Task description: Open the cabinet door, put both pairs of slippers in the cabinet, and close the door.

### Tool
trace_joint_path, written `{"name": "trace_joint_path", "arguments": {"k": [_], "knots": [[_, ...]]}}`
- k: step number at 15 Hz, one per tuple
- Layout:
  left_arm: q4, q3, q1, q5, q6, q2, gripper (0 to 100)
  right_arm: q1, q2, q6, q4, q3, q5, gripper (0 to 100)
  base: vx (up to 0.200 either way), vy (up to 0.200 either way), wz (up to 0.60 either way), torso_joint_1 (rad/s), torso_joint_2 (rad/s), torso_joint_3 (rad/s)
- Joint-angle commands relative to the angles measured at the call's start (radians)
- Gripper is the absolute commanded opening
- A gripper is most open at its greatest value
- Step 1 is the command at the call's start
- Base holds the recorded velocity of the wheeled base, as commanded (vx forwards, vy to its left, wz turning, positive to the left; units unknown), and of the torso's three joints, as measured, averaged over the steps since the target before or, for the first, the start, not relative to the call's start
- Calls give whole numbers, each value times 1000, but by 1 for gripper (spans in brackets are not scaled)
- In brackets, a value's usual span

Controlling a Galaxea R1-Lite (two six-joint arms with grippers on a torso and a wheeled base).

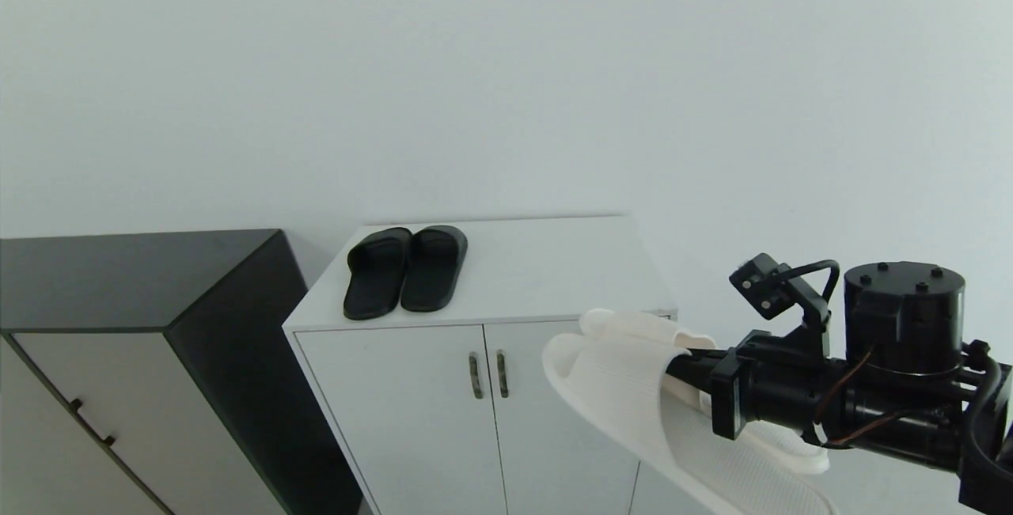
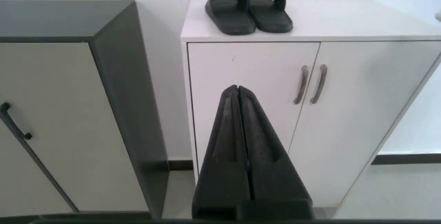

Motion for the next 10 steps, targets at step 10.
{"name": "trace_joint_path", "arguments": {"k": [10], "knots": [[0, 0, 0, 1, 0, 1, 0, -1, 8, -26, -62, 48, 49, 0, 0, 0, 0, -138, 282, 140]]}}
